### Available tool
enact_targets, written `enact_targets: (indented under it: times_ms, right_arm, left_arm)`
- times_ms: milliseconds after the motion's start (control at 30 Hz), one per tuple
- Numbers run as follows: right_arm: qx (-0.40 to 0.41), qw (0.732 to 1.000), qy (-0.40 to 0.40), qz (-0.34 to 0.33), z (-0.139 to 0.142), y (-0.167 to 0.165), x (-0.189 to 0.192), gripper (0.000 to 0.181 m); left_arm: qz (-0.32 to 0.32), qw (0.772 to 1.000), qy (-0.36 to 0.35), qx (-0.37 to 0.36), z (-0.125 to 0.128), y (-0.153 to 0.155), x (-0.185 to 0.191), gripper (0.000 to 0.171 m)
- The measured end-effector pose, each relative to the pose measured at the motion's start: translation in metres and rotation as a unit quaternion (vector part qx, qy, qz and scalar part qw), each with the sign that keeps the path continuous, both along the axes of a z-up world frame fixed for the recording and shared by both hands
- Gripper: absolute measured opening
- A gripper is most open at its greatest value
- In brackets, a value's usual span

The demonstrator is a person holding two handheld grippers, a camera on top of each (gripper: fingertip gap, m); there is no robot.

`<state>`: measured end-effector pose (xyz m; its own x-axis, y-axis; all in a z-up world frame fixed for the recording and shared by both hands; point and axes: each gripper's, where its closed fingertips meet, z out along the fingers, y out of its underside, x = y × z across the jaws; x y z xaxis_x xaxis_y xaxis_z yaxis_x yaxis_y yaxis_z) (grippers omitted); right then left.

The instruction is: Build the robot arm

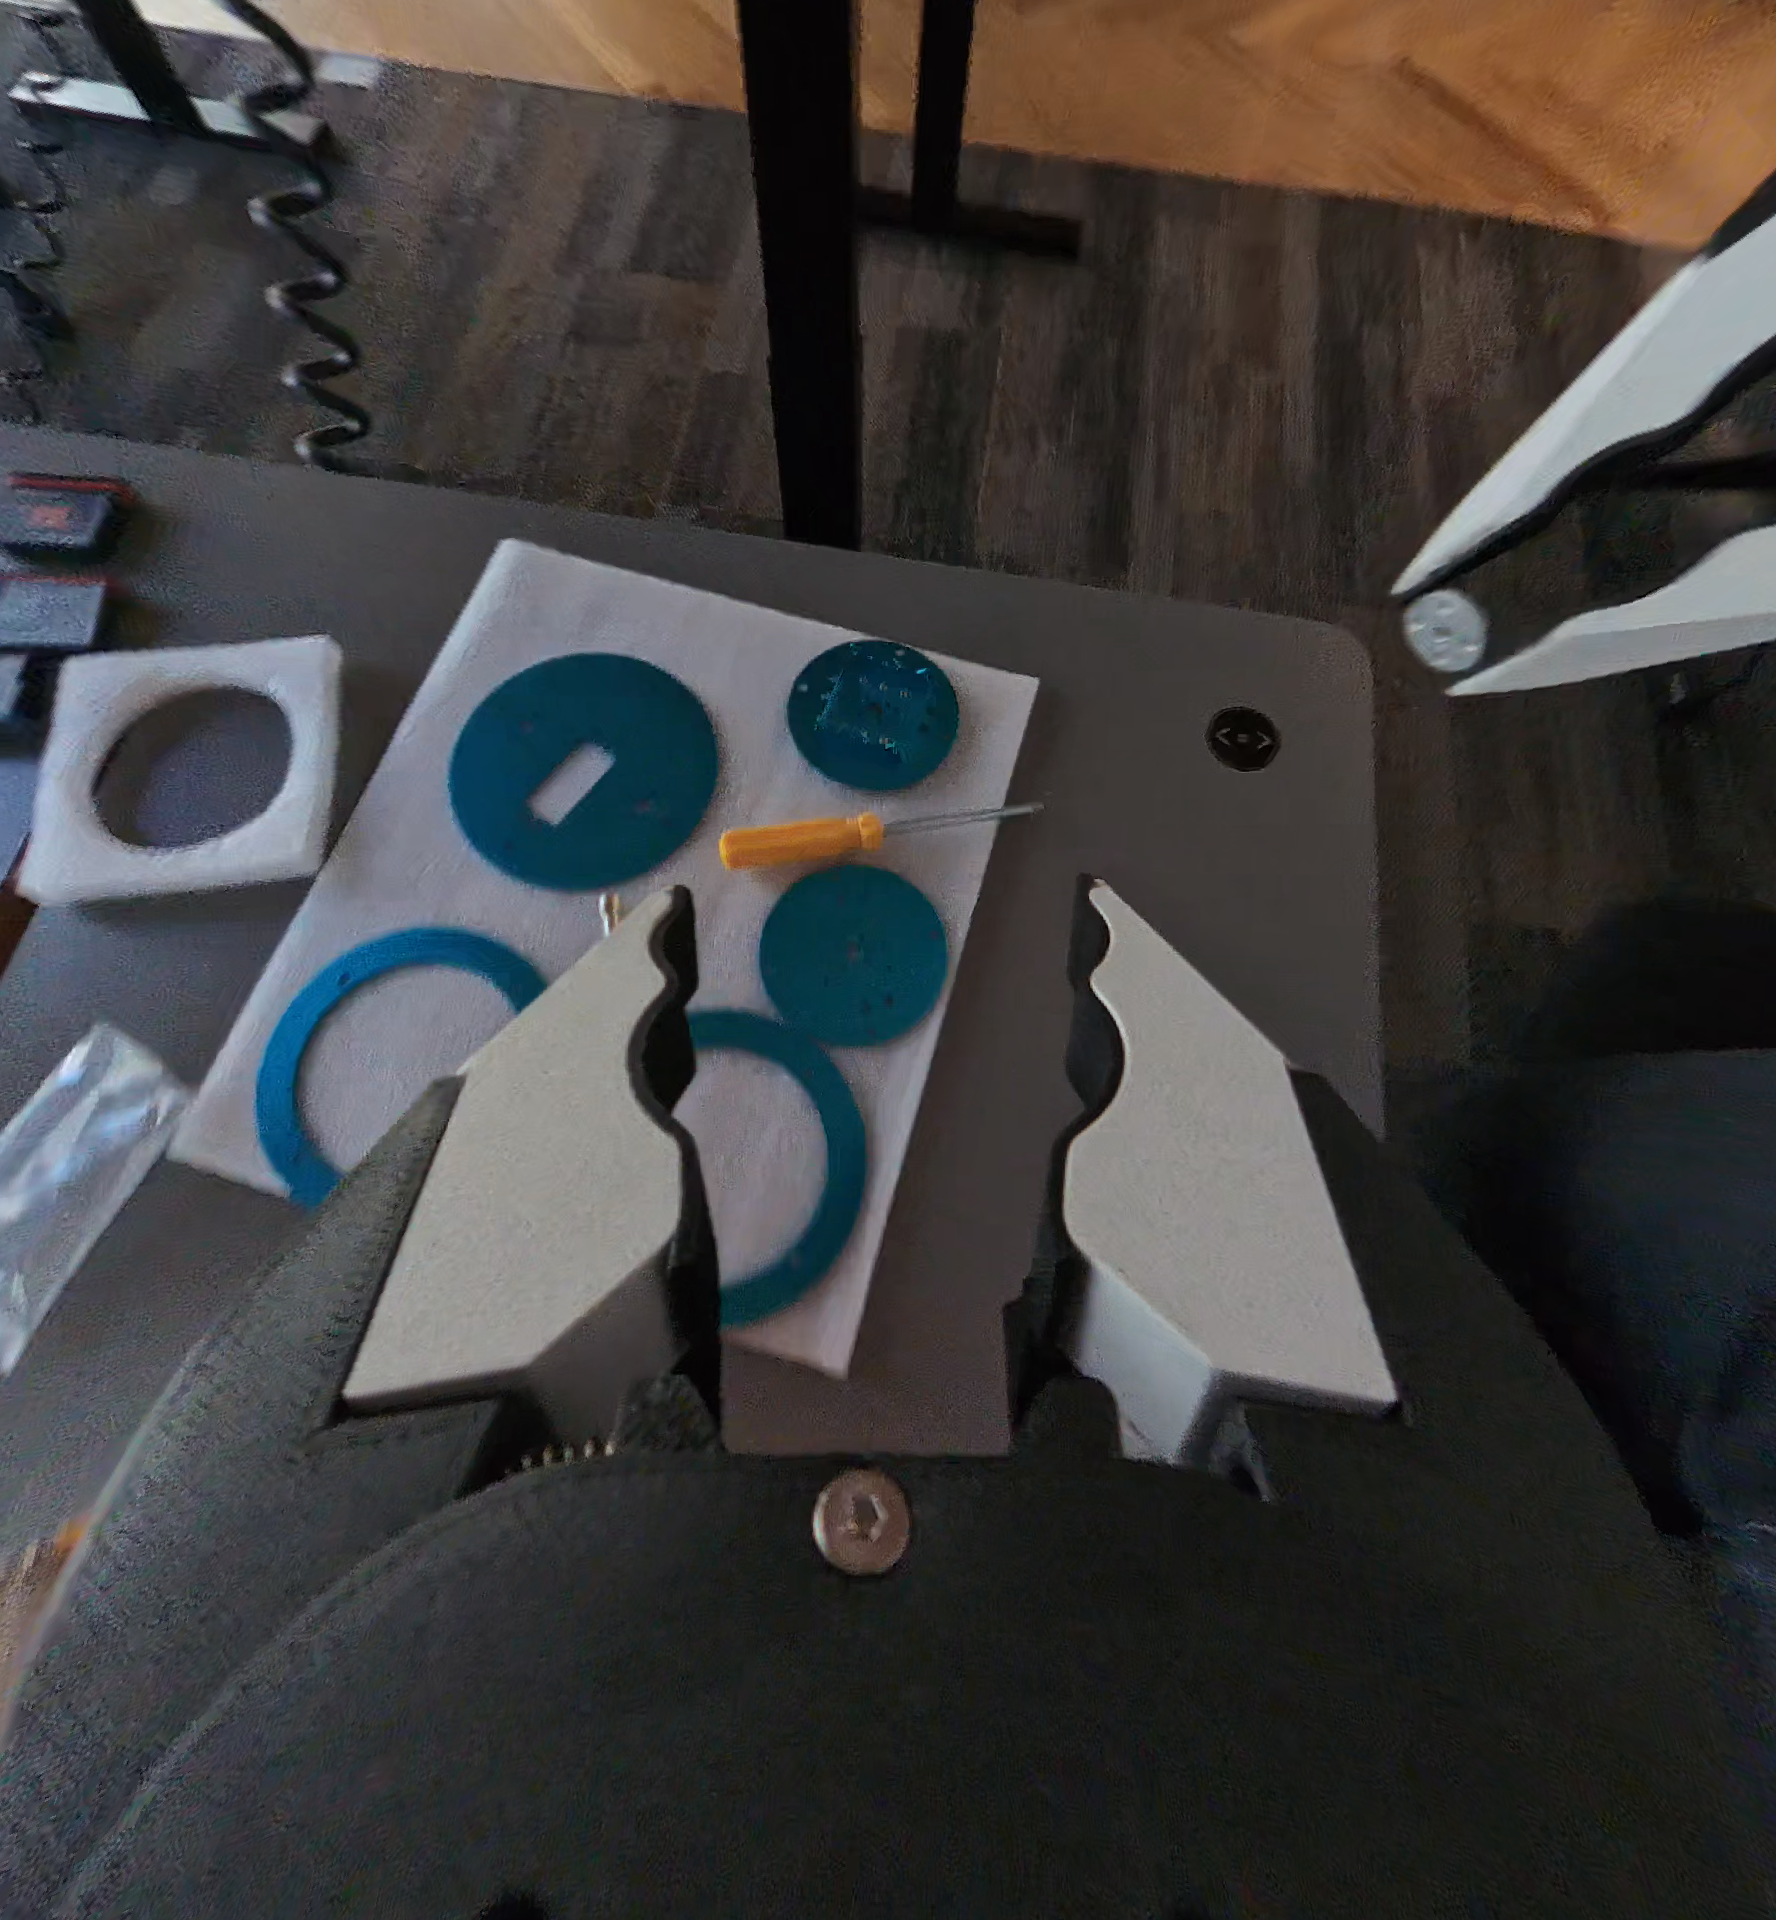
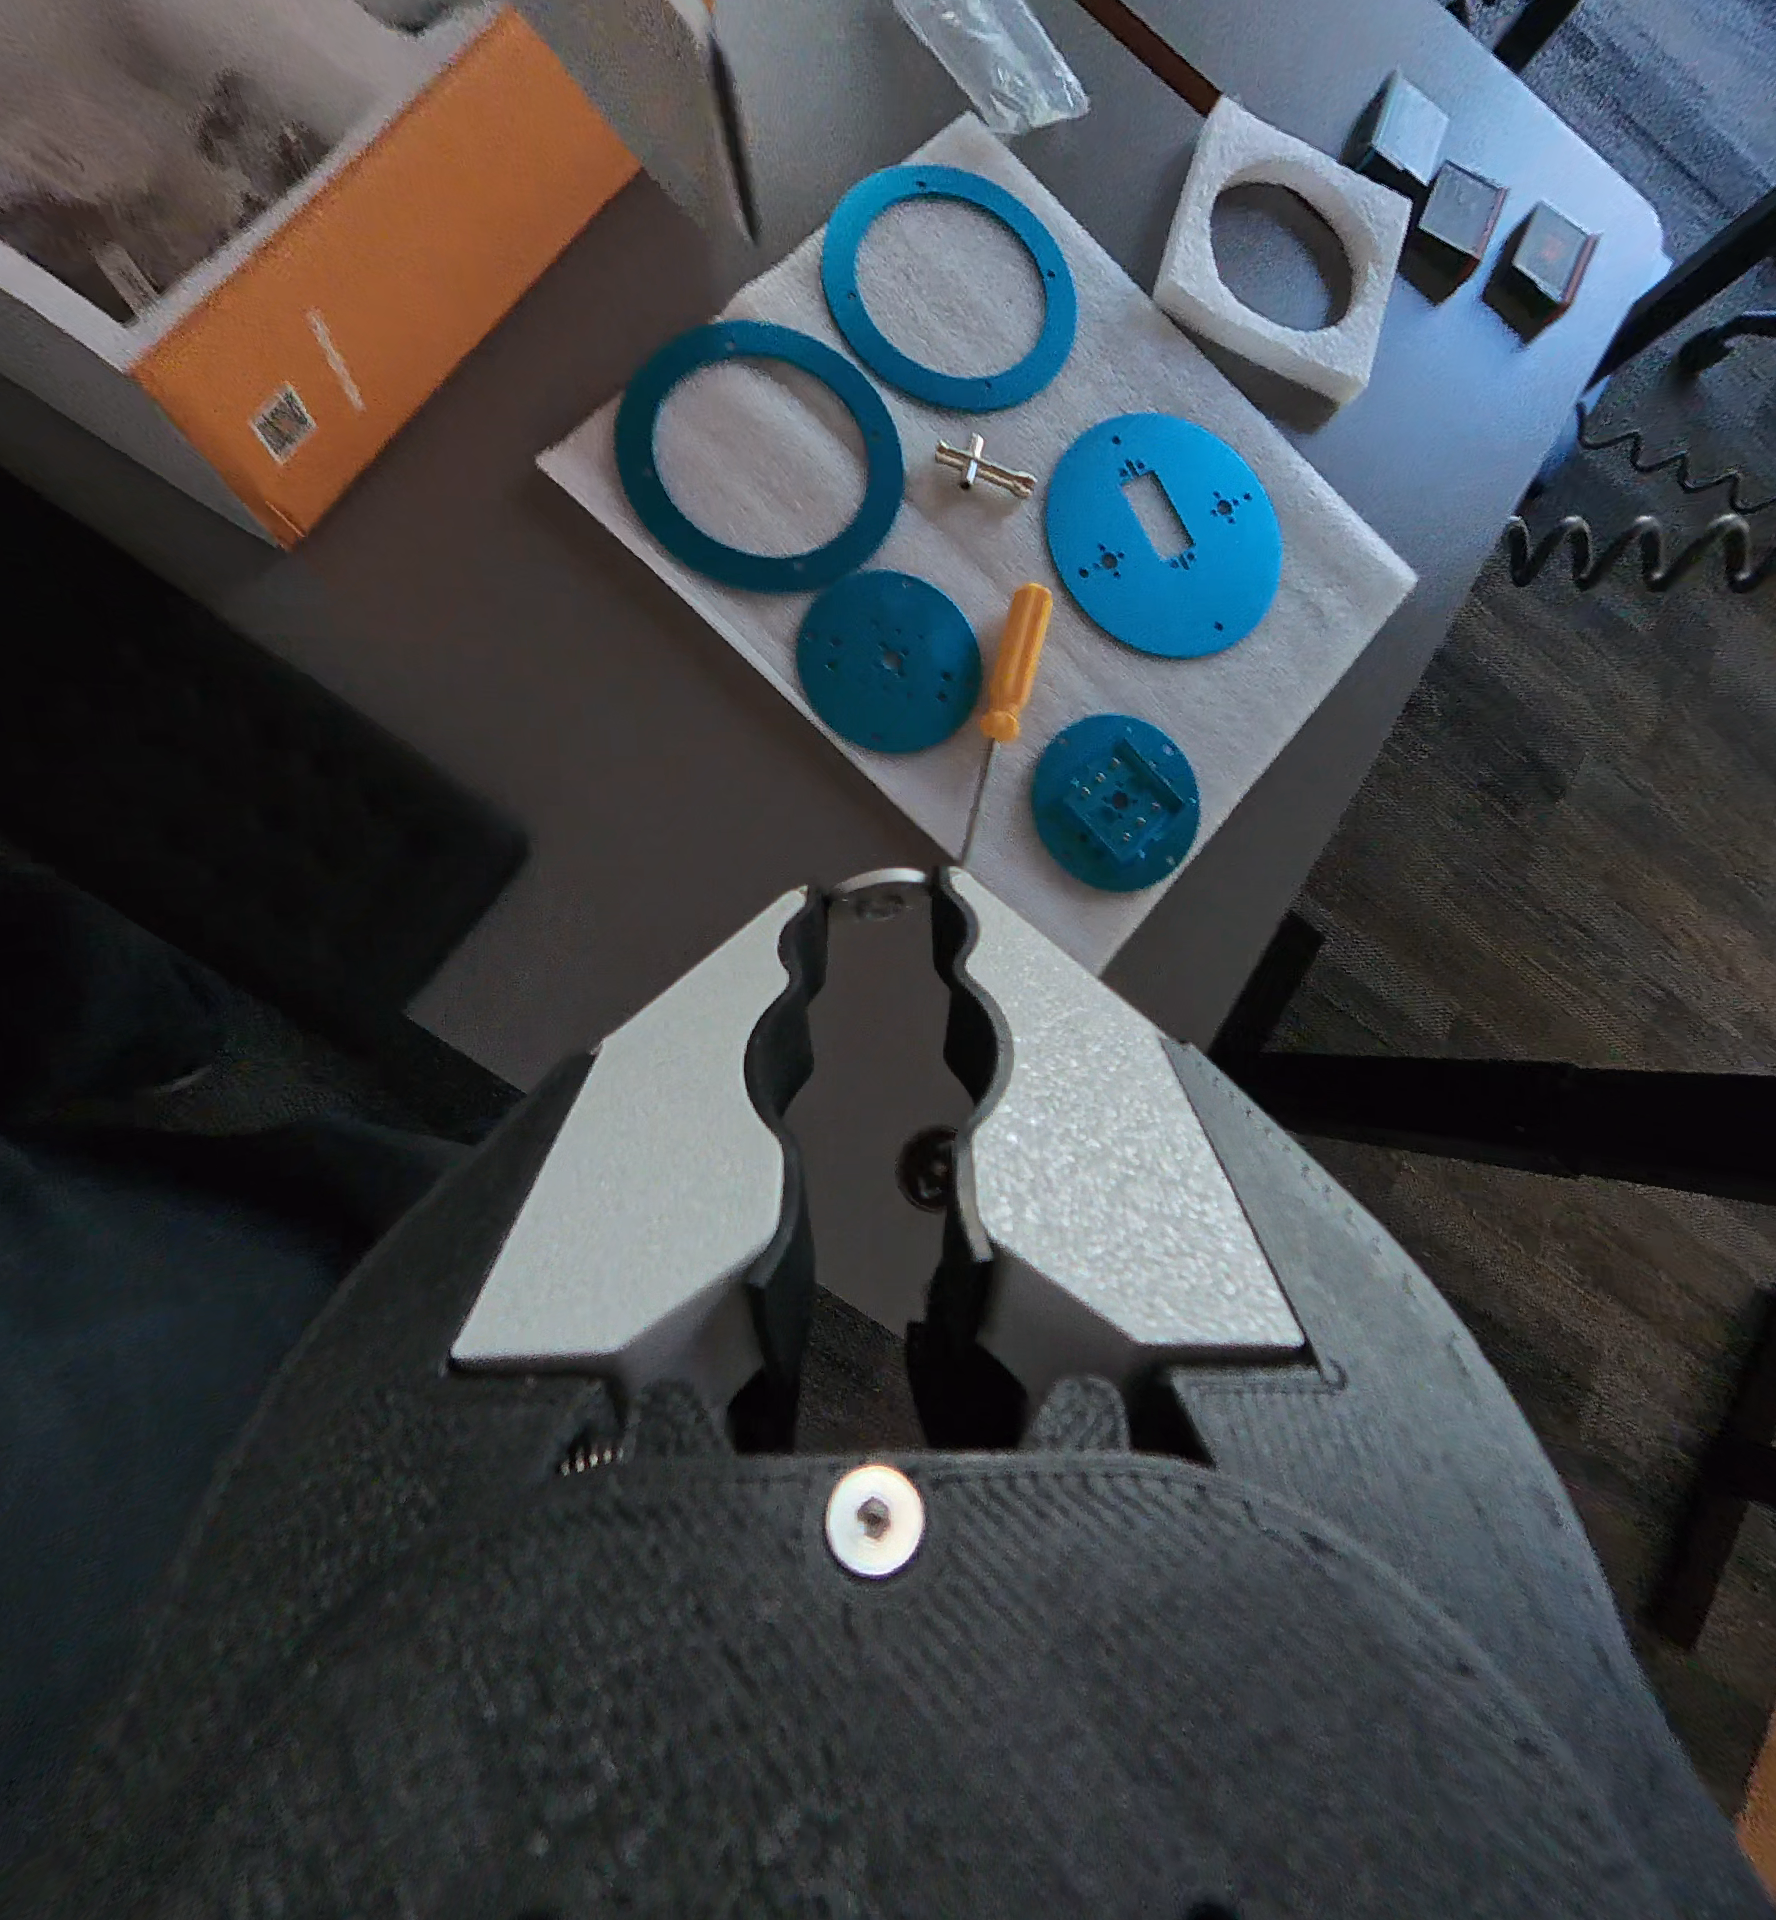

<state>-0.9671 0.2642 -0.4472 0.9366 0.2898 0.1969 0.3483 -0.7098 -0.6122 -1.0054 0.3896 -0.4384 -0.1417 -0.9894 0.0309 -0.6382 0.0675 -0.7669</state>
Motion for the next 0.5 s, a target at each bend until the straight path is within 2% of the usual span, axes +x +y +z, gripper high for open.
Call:
enact_targets:
  times_ms: [33,100,200,300,367,500]
  right_arm:
    - [-0.004,1.0,-0.009,0.006,-0.001,-0.007,0.017,0.02]
    - [-0.02,1.0,-0.01,0.016,-0.005,-0.021,0.043,0.02]
    - [-0.028,0.999,0.016,0.026,-0.008,-0.035,0.071,0.02]
    - [-0.042,0.998,0.03,0.037,-0.018,-0.044,0.093,0.02]
    - [-0.048,0.998,0.031,0.042,-0.025,-0.046,0.106,0.02]
    - [-0.046,0.997,0.05,0.039,-0.028,-0.047,0.121,0.02]
  left_arm:
    - [-0.019,1.0,0.017,0.012,-0.017,-0.005,0.031,0.08]
    - [-0.06,0.997,0.051,0.022,-0.052,-0.016,0.084,0.082]
    - [-0.096,0.99,0.102,0.033,-0.105,-0.025,0.136,0.085]
    - [-0.108,0.981,0.161,0.029,-0.148,-0.031,0.156,0.088]
    - [-0.111,0.974,0.191,0.053,-0.171,-0.03,0.158,0.088]
    - [-0.11,0.97,0.203,0.076,-0.191,-0.028,0.158,0.09]
